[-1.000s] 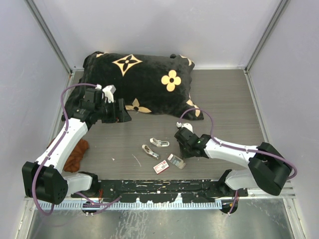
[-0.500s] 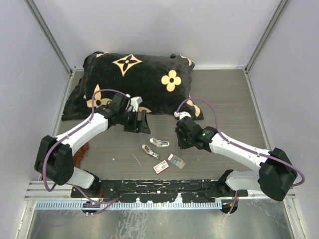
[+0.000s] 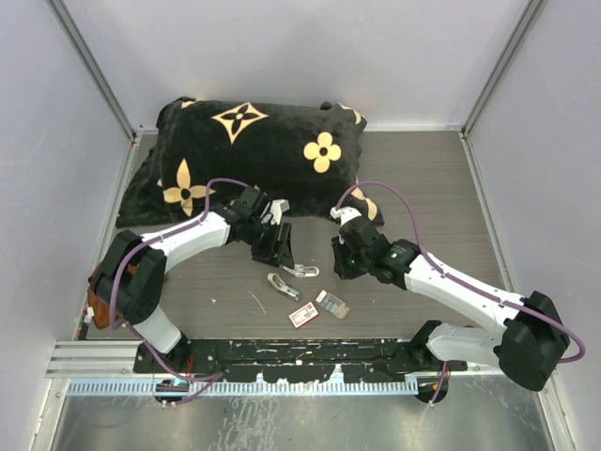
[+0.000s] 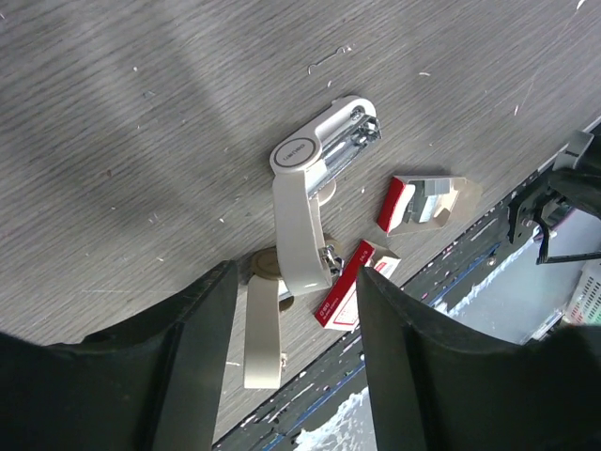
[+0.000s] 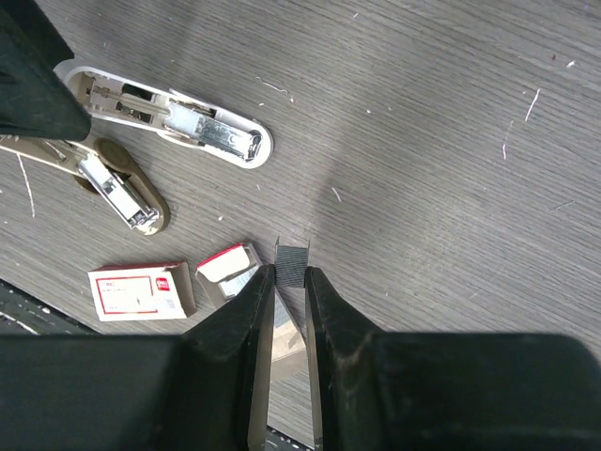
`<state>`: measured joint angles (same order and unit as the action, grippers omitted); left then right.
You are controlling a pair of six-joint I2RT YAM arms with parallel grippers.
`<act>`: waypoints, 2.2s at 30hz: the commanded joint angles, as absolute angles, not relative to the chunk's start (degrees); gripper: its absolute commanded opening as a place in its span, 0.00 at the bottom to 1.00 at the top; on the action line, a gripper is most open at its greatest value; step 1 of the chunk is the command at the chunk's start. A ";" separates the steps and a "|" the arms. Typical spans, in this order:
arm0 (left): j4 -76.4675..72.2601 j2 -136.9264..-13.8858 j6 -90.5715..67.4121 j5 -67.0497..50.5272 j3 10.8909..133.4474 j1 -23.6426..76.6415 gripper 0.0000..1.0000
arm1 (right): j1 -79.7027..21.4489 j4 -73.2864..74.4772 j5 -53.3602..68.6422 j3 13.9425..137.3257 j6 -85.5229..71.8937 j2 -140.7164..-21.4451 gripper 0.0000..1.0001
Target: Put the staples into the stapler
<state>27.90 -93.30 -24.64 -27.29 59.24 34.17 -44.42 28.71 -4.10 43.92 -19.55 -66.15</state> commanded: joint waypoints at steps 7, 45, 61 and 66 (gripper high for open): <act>26.43 -95.81 -23.72 -29.74 64.22 34.49 0.33 | -43.76 27.14 -2.56 43.51 -18.24 -63.46 0.19; 49.02 -114.54 -10.19 -30.57 94.66 34.31 0.59 | -47.75 24.10 8.22 52.29 -6.31 -81.57 0.21; 34.62 -90.71 -19.15 -15.80 75.05 22.29 0.78 | -48.37 28.90 6.08 58.67 -10.06 -90.23 0.21; 36.63 -87.72 -16.73 -10.13 76.37 21.59 0.82 | -49.40 28.68 5.53 58.69 -11.02 -91.20 0.21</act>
